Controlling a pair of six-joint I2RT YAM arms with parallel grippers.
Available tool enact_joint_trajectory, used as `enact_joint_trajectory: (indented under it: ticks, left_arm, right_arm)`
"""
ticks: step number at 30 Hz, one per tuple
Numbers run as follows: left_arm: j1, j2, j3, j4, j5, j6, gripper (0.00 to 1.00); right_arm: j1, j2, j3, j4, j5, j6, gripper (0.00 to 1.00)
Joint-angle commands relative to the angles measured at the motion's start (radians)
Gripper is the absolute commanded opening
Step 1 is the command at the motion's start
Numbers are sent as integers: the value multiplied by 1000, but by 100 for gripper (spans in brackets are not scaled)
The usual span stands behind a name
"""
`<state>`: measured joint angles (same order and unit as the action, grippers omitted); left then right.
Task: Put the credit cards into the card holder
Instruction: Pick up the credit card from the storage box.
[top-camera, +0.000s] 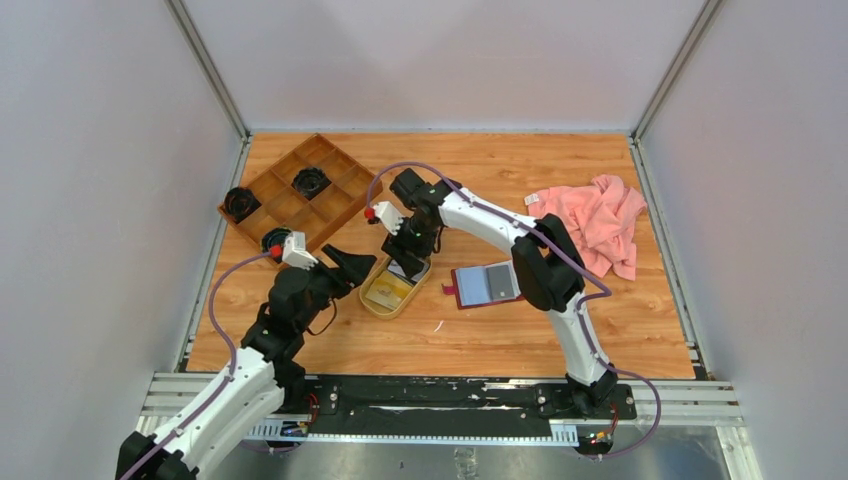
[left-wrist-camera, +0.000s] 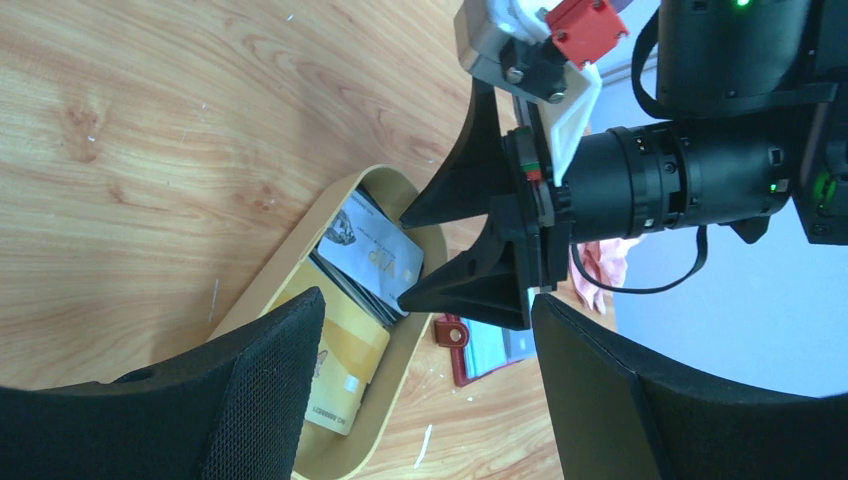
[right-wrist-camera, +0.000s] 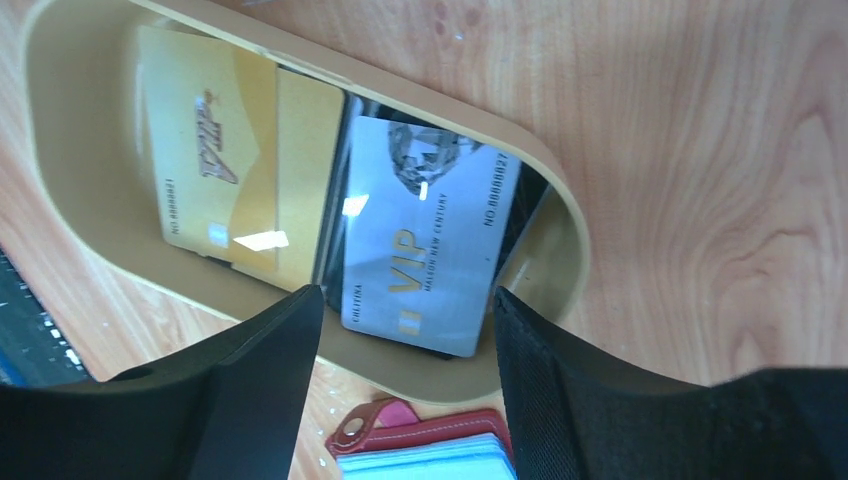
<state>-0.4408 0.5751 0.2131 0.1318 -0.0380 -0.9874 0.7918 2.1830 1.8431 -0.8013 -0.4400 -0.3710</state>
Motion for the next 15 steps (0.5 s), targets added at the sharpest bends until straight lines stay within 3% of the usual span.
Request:
enact_joint_trajectory:
  ticks: [1, 6, 15]
  left_arm:
    - [5, -32, 11, 1, -4, 34, 79]
    - [5, -52, 0, 2, -1, 32, 79]
    - [5, -58, -4, 1, 12, 24, 79]
  right_arm:
    - [25, 20, 49, -27, 134, -37, 68]
    - [40, 49, 69, -32, 187, -52, 74]
    - [43, 105, 81, -51, 154, -47, 74]
